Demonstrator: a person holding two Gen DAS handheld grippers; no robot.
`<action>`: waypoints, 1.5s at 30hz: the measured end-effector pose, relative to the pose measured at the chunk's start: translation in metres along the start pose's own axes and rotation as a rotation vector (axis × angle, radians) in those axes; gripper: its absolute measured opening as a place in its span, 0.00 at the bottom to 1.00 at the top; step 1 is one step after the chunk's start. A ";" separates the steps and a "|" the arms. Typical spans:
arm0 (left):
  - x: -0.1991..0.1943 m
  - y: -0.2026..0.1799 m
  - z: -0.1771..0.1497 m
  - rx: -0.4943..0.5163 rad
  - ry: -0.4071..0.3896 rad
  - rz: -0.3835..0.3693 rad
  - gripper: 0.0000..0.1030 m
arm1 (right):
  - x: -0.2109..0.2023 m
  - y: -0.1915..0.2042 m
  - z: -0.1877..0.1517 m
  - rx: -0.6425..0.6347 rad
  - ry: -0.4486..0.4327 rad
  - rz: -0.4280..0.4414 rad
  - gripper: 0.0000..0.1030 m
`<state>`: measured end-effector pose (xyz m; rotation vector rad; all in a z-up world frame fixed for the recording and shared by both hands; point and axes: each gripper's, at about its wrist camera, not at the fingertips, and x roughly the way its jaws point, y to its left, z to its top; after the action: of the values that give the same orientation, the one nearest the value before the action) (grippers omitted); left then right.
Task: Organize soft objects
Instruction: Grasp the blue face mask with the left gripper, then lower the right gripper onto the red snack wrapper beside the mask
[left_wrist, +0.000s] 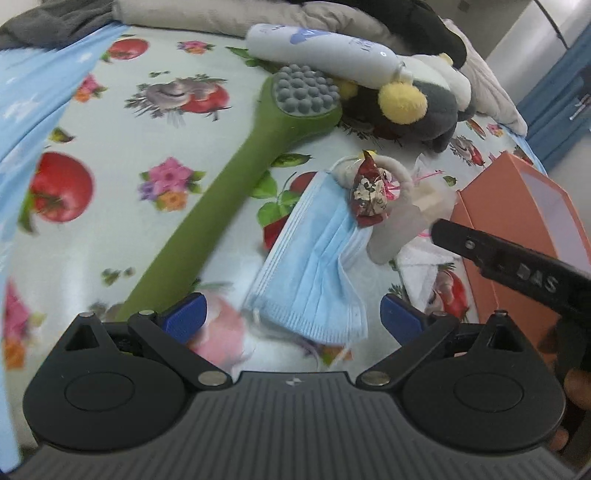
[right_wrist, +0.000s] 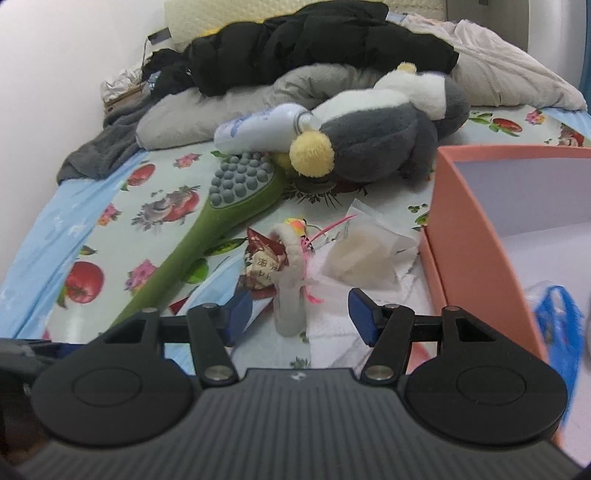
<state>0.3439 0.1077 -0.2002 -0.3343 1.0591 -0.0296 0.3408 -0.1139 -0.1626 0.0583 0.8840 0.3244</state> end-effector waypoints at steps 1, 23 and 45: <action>0.006 -0.001 0.001 0.011 -0.004 0.002 0.98 | 0.007 0.000 0.000 0.001 0.009 -0.004 0.55; -0.015 -0.009 -0.026 -0.015 -0.081 -0.092 0.10 | -0.004 0.010 -0.007 -0.057 -0.028 -0.001 0.13; -0.109 0.010 -0.156 -0.146 -0.070 -0.151 0.06 | -0.086 0.017 -0.087 -0.019 0.069 0.038 0.14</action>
<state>0.1548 0.0968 -0.1799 -0.5433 0.9669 -0.0756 0.2192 -0.1313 -0.1497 0.0472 0.9486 0.3721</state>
